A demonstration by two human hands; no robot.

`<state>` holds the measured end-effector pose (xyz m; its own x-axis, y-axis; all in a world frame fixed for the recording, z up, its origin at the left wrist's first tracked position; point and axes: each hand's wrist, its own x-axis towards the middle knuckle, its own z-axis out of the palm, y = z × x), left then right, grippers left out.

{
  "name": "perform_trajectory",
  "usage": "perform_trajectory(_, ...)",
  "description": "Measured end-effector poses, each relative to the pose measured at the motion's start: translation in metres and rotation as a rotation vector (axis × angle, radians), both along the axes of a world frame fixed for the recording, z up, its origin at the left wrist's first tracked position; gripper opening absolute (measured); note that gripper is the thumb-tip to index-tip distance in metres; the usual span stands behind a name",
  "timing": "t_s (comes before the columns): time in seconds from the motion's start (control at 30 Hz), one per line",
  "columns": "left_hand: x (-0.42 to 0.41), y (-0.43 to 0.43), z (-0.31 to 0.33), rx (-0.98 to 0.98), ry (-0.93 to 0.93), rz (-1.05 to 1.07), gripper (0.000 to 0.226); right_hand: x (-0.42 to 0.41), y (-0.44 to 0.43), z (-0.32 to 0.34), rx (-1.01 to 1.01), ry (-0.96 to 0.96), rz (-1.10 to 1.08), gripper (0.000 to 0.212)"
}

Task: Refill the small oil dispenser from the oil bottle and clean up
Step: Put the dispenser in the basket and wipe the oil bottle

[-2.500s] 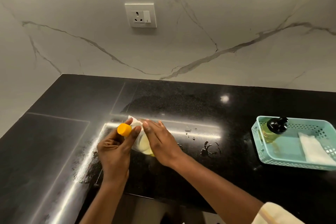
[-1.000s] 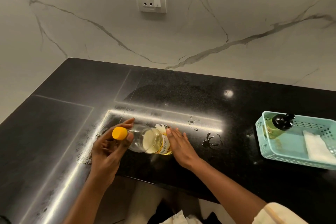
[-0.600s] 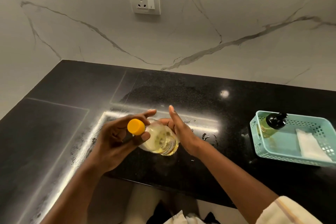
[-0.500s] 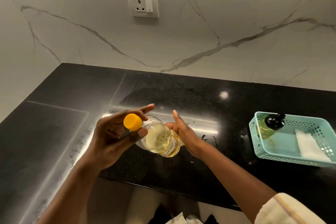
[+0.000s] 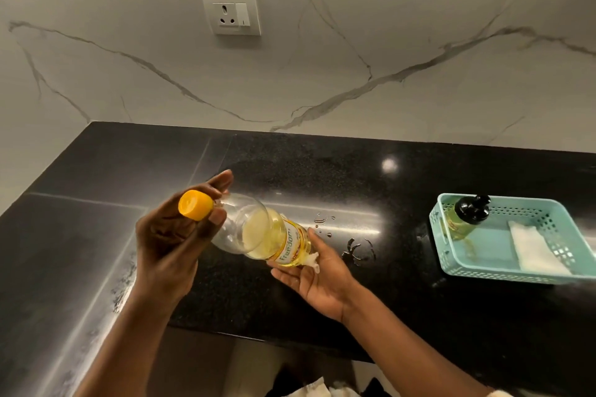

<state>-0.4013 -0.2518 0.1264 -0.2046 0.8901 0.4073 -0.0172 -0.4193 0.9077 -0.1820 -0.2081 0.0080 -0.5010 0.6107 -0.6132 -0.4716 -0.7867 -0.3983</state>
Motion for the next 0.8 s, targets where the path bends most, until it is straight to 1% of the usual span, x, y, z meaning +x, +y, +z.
perform_trajectory(0.1,-0.008,0.001,-0.001,-0.02,-0.022,0.029,0.034,0.003,-0.006,0.004,0.085,-0.107,-0.063,0.043)
perform_trajectory(0.17,-0.008,-0.002,-0.004,-0.031,-0.075,0.036,0.034,0.006,-0.003,0.008,0.135,-0.14,-0.143,0.044)
perform_trajectory(0.23,-0.001,-0.005,-0.005,-0.035,-0.125,0.057,0.035,0.006,0.003,0.012,0.14,-0.114,-0.24,0.051)
perform_trajectory(0.3,0.008,-0.006,-0.008,-0.051,-0.176,0.098,0.036,0.003,0.008,0.015,0.112,-0.068,-0.267,0.05)
perform_trajectory(0.37,0.017,-0.005,-0.009,-0.071,-0.219,0.144,0.035,-0.002,0.007,0.017,0.07,-0.065,-0.218,0.047)
perform_trajectory(0.4,0.02,-0.003,-0.009,-0.065,-0.215,0.18,0.039,-0.003,0.006,0.016,0.06,-0.078,-0.174,0.049)
perform_trajectory(0.47,0.024,0.0,-0.004,-0.045,-0.216,0.248,0.059,-0.003,0.001,0.015,0.082,-0.112,-0.076,0.052)
perform_trajectory(0.53,0.026,0.002,0.0,-0.049,-0.247,0.295,0.069,-0.002,-0.002,0.016,0.13,-0.16,-0.031,0.051)
perform_trajectory(0.57,0.028,0.002,0.0,-0.047,-0.254,0.322,0.068,-0.001,-0.003,0.017,0.147,-0.191,-0.054,0.05)
perform_trajectory(0.63,0.033,0.0,-0.001,-0.044,-0.247,0.38,0.056,0.002,0.0,0.015,0.176,-0.268,-0.13,0.049)
perform_trajectory(0.7,0.038,-0.001,-0.001,-0.074,-0.208,0.408,0.046,0.004,0.004,0.014,0.188,-0.334,-0.167,0.043)
perform_trajectory(0.8,0.042,0.003,0.005,-0.214,-0.173,0.355,0.044,0.005,0.009,0.013,0.183,-0.43,-0.222,0.032)
